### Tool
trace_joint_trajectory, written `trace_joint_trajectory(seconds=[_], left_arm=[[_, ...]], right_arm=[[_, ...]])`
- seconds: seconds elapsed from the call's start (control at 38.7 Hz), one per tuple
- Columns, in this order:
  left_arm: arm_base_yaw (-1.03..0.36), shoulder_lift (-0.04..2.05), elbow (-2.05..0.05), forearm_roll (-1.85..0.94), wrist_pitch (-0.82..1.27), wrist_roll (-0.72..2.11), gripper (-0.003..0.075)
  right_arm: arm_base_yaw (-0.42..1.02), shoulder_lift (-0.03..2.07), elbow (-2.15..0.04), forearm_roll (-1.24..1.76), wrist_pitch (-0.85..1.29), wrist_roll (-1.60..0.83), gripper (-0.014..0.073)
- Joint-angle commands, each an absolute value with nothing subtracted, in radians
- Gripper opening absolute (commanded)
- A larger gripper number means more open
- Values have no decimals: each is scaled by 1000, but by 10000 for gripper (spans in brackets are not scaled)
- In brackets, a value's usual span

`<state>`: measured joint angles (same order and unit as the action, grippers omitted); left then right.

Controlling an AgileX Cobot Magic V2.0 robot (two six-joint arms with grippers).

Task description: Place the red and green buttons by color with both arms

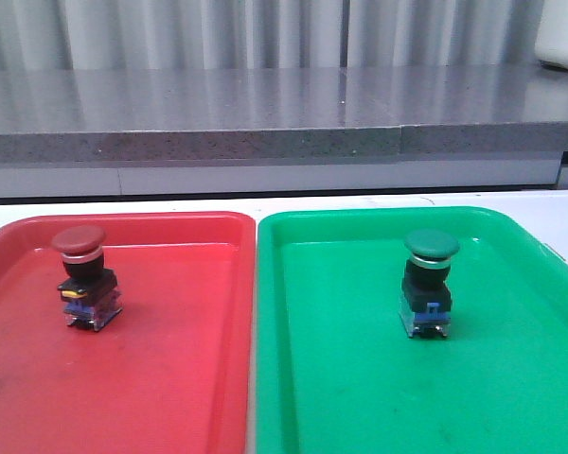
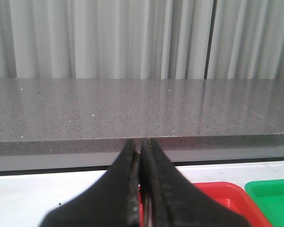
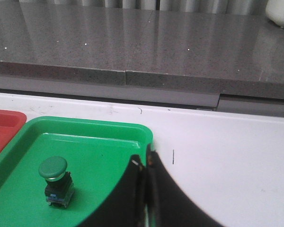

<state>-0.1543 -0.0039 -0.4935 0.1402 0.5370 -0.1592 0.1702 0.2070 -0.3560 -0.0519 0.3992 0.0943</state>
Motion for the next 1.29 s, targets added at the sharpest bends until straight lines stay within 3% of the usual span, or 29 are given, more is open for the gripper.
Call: trace_joint_trajectory(seconds=[0.0, 0.52, 0.7, 1.27], left_arm=[[-154, 8, -507, 136, 437, -167, -20], [59, -25, -132, -27, 185, -164, -20], [72, -25, -9, -29, 76, -164, -20], [72, -23, 28, -29, 30, -164, -20]], right_arm=[[164, 216, -381, -63, 311, 86, -121], [164, 216, -381, -63, 311, 86, -121], [164, 216, -381, -63, 311, 86, -121], [164, 216, -381, -63, 311, 86, -121]])
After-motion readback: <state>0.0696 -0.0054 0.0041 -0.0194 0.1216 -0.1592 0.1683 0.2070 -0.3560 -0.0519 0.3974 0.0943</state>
